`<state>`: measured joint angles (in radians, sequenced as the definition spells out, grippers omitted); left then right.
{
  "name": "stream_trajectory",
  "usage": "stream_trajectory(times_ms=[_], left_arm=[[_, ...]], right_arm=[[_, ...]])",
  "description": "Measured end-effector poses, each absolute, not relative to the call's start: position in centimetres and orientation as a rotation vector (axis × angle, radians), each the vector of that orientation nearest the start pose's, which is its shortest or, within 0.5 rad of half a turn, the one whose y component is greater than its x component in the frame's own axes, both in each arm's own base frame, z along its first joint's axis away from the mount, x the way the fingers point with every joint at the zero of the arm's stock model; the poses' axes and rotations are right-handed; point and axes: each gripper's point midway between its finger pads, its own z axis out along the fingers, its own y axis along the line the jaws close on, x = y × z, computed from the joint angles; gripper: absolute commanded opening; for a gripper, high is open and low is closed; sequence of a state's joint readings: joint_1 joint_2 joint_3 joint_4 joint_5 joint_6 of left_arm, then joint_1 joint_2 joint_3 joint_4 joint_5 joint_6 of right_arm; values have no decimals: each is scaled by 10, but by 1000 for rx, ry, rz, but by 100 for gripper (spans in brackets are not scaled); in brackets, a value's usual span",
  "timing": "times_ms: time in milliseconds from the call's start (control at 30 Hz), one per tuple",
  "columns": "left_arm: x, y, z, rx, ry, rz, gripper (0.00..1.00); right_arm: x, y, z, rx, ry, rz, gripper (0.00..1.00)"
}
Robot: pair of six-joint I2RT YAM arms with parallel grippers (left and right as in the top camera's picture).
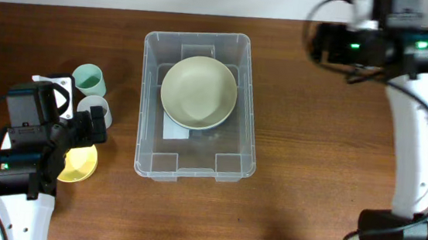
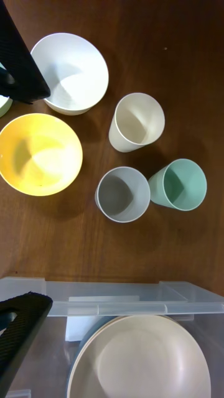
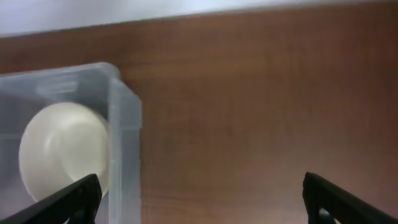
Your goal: Pack container
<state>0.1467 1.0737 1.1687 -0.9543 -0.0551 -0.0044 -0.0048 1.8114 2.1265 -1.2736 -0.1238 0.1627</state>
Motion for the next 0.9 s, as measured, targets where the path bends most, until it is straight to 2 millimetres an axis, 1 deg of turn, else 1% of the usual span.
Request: stream_trajectory(times_ms=[67, 100, 133, 200, 233, 267, 333, 367, 433, 467, 500, 567, 667, 700, 767, 833, 900], left_arm=[[288, 52, 242, -207, 2424, 128, 99], [288, 51, 242, -206, 2425, 124, 99], [287, 50, 241, -204, 2432, 118, 100], [284, 49, 238, -204, 2457, 111, 99], [283, 49, 236, -204, 2475, 108, 99], [282, 48, 234, -204, 2501, 104, 99], [285, 46, 235, -200, 2552, 96, 99], [289, 46, 236, -197, 2555, 94, 100], [305, 41, 239, -169, 2582, 84, 99], [310, 40, 239, -159, 2589, 81, 100], [312, 38, 237, -153, 2597, 79, 99], [318, 33, 230, -131, 2623, 72, 100], [327, 28, 216, -107, 2662, 64, 100], [331, 28, 210, -107, 2677, 63, 99], [334, 28, 203, -107, 2695, 63, 99], [340, 29, 198, -107, 2699, 63, 99], [345, 29, 190, -107, 2717, 63, 100]], right_arm=[[426, -6, 294, 312, 2576, 248, 99], [416, -22, 289, 395, 2607, 251, 99], [399, -44, 281, 519, 2652, 244, 99], [384, -66, 276, 638, 2677, 234, 99], [371, -77, 272, 719, 2707, 227, 99], [364, -82, 270, 755, 2722, 225, 99], [338, -92, 263, 864, 2791, 195, 99], [335, -94, 262, 875, 2793, 186, 99], [325, -91, 258, 880, 2806, 161, 99], [317, -86, 256, 871, 2818, 155, 99], [315, -84, 256, 855, 2808, 144, 99], [299, -69, 252, 796, 2807, 122, 99], [281, -45, 251, 667, 2729, 119, 99], [275, -36, 247, 613, 2692, 126, 99], [266, -27, 237, 571, 2689, 133, 99], [260, -19, 216, 539, 2718, 138, 99], [256, -15, 193, 533, 2774, 138, 99]])
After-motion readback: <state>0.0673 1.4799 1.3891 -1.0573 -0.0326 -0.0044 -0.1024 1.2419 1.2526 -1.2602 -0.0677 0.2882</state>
